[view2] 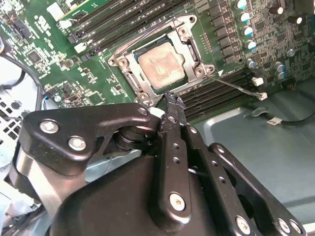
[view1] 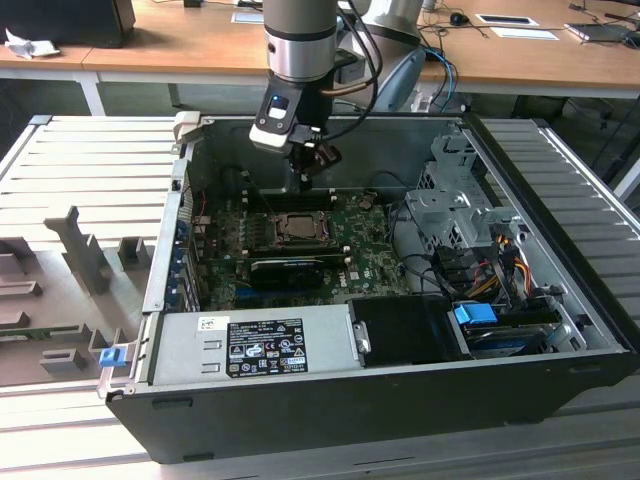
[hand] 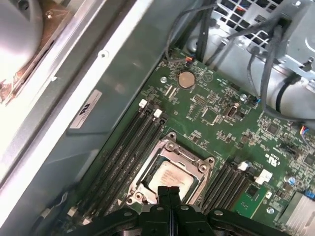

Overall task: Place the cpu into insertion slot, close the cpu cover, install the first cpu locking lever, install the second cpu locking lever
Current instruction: 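Install the first cpu locking lever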

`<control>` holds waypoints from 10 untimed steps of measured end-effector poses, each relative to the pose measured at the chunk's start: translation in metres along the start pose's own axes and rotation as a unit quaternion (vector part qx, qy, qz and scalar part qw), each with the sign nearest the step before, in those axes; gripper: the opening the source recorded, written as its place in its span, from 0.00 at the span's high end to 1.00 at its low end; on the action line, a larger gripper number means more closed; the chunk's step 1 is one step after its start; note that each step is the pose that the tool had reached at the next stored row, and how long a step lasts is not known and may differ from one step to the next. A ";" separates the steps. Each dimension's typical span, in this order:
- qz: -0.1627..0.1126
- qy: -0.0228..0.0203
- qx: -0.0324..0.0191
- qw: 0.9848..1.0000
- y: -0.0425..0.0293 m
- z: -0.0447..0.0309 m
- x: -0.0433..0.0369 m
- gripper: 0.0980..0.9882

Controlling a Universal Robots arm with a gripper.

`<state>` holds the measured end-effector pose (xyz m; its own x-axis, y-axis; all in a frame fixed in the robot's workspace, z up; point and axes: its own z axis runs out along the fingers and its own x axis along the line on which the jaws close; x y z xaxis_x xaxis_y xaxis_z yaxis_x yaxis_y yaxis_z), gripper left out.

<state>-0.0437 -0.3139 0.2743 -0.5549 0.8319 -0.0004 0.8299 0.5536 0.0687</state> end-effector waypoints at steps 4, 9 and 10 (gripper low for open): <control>-0.018 0.001 0.000 1.000 0.0001 0.0000 -0.0001 0.99; -0.034 0.002 0.000 0.999 0.0001 0.0000 -0.0001 0.99; -0.038 0.003 0.000 0.999 0.0001 0.0000 -0.0001 0.99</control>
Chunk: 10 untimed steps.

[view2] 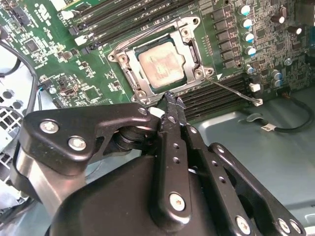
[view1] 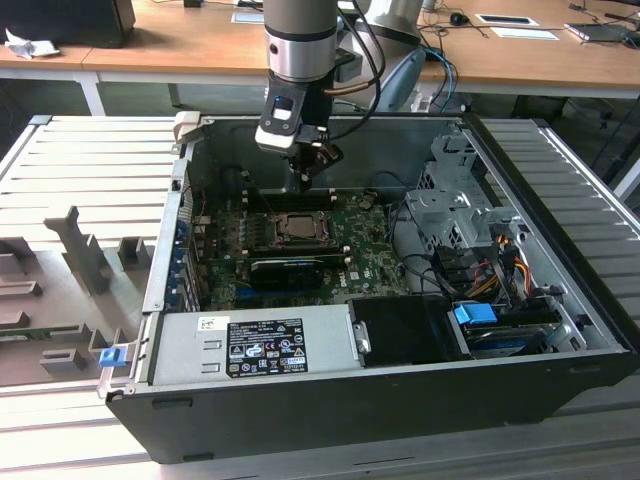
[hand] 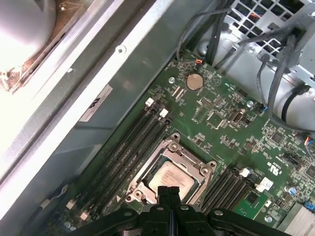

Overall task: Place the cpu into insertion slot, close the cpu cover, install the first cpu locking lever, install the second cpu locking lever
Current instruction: 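Install the first cpu locking lever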

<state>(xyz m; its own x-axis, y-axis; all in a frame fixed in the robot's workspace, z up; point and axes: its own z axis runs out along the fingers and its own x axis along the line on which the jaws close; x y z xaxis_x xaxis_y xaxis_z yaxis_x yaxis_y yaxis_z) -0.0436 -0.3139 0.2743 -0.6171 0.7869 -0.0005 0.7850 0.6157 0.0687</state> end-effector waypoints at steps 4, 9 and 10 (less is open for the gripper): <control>-0.016 0.001 0.000 1.000 0.0000 0.0000 0.0000 0.99; -0.037 0.003 0.000 0.999 0.0000 0.0000 0.0000 0.99; -0.039 0.003 0.000 0.999 0.0000 0.0000 0.0000 0.99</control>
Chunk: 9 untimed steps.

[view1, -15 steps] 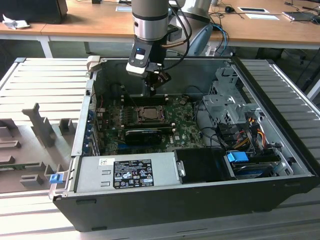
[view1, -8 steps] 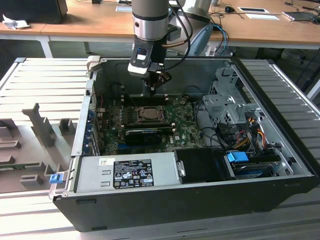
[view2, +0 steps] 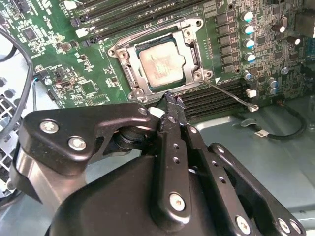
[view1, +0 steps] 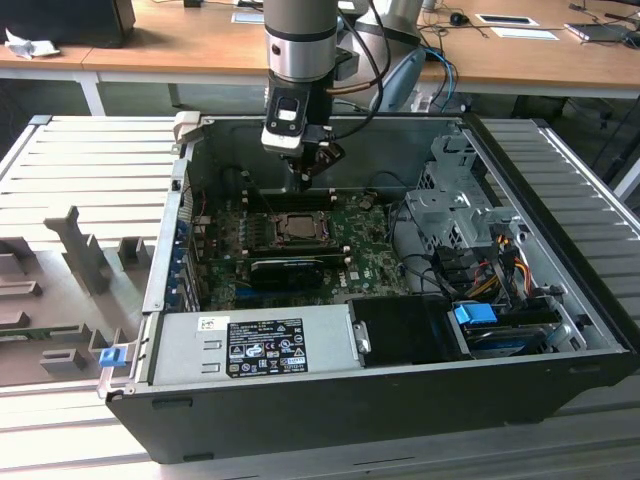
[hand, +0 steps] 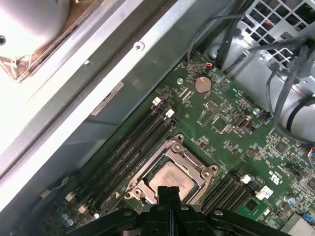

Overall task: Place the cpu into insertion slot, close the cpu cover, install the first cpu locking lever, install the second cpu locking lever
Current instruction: 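Install the first cpu locking lever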

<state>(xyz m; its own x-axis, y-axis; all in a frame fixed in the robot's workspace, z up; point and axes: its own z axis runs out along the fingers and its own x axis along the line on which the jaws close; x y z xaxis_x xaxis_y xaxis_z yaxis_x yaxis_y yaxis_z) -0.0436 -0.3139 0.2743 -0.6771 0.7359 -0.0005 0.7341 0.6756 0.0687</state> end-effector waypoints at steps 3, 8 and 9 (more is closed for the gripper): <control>-0.008 0.001 0.000 1.000 0.0000 0.0000 0.0000 0.99; -0.072 0.005 0.000 0.997 0.0000 0.0001 0.0000 0.99; -0.080 0.006 0.000 0.997 0.0000 0.0001 0.0000 0.99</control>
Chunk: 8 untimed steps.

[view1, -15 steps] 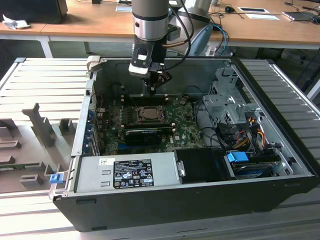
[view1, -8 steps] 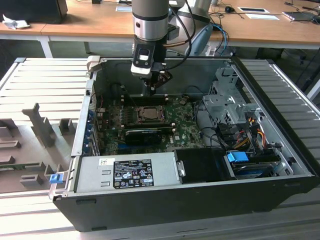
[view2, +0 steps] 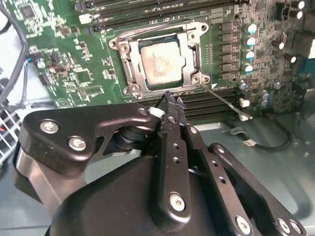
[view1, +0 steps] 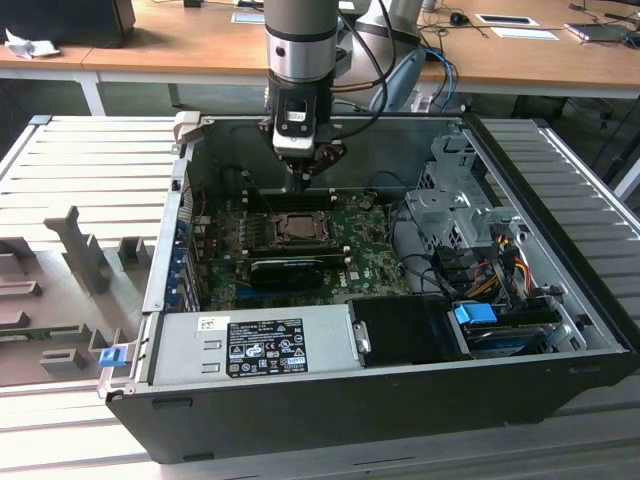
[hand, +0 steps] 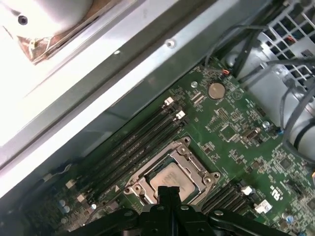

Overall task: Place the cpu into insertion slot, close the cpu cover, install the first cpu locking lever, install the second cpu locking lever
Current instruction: 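Install the first cpu locking lever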

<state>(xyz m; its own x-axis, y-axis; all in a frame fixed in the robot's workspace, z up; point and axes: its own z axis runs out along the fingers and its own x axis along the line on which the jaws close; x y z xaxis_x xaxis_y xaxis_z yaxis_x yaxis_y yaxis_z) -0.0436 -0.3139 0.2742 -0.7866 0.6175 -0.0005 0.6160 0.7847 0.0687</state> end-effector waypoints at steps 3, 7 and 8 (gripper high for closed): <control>-0.028 0.002 0.000 1.000 0.0000 0.0002 0.0000 0.99; -0.064 0.004 0.000 0.998 0.0000 0.0004 0.0000 0.99; -0.070 0.005 0.000 0.998 -0.0002 0.0003 -0.0001 0.99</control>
<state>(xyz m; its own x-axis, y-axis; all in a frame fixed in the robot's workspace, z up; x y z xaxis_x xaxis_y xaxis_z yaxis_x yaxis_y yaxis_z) -0.0436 -0.3141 0.2739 -0.8652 0.5015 -0.0006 0.5003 0.8631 0.0689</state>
